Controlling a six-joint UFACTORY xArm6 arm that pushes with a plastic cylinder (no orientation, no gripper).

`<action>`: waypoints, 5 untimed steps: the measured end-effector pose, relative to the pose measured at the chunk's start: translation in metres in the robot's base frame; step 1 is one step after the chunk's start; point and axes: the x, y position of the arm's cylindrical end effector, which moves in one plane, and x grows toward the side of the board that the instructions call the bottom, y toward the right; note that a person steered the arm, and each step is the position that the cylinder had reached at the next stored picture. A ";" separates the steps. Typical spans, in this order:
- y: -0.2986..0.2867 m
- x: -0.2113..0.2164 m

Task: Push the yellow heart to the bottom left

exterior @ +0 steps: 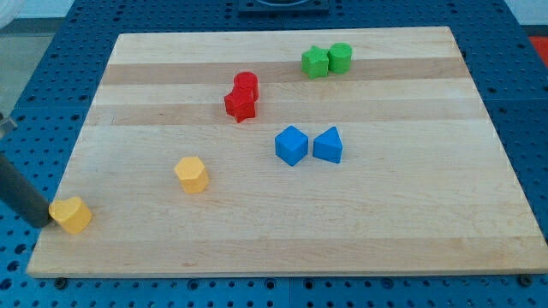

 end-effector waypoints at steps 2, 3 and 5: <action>0.003 -0.017; 0.016 -0.009; 0.022 0.000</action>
